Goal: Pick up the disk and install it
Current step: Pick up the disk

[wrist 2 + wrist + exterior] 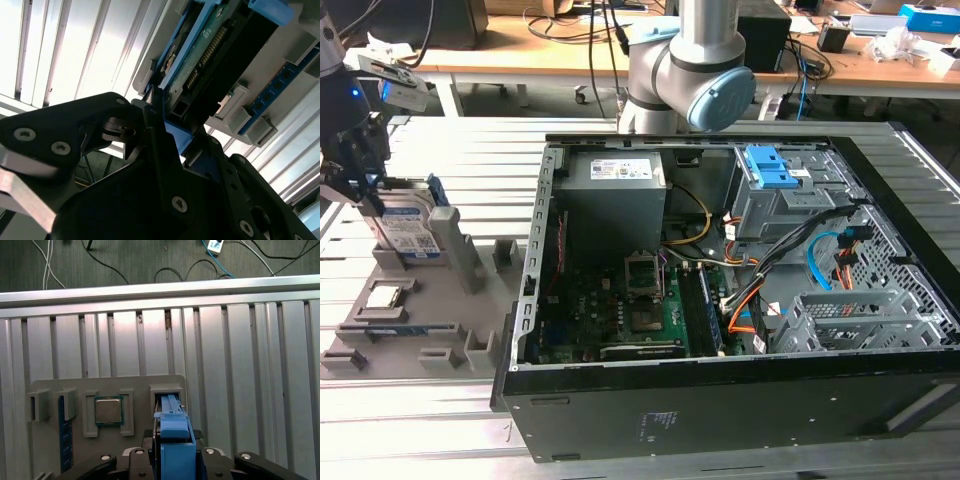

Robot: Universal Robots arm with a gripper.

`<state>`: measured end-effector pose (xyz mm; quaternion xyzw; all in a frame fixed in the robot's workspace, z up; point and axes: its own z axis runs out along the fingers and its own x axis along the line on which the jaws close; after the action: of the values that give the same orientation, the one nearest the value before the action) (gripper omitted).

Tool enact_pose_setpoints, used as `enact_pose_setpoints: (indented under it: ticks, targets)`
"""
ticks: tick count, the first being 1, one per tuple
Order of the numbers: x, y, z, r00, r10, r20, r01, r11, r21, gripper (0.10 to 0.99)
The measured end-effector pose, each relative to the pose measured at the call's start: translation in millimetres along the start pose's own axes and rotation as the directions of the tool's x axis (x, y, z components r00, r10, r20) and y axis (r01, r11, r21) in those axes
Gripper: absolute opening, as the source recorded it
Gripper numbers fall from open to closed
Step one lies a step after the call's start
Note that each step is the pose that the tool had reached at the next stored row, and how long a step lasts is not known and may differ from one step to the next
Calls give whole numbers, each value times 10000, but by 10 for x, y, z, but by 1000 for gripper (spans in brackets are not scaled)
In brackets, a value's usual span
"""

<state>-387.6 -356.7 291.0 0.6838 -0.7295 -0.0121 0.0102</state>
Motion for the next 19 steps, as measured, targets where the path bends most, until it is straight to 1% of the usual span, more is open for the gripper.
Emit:
enact_pose_setpoints:
  ticks: [5,7,8,10,11,14,15,17,19]
  targets:
    - [-1,0,0,10000,2,-12,-2,10000,1,369]
    - [-1,0,-20,10000,0,-15,0,10000,2,369]
    - [-1,1,-46,10000,0,-17,0,10000,1,369]
    - [-5,5,-128,10000,2,-25,-2,10000,3,369]
    - [-8,6,-153,10000,2,-30,-2,10000,2,369]
    - [-14,9,-251,10000,2,-74,-2,10000,5,369]
    - [-17,11,-300,10000,3,-98,-3,10000,7,369]
    - [-19,12,-355,9999,3,-115,-3,10000,7,369]
    - [-22,15,-440,9999,4,-137,-4,10000,8,369]
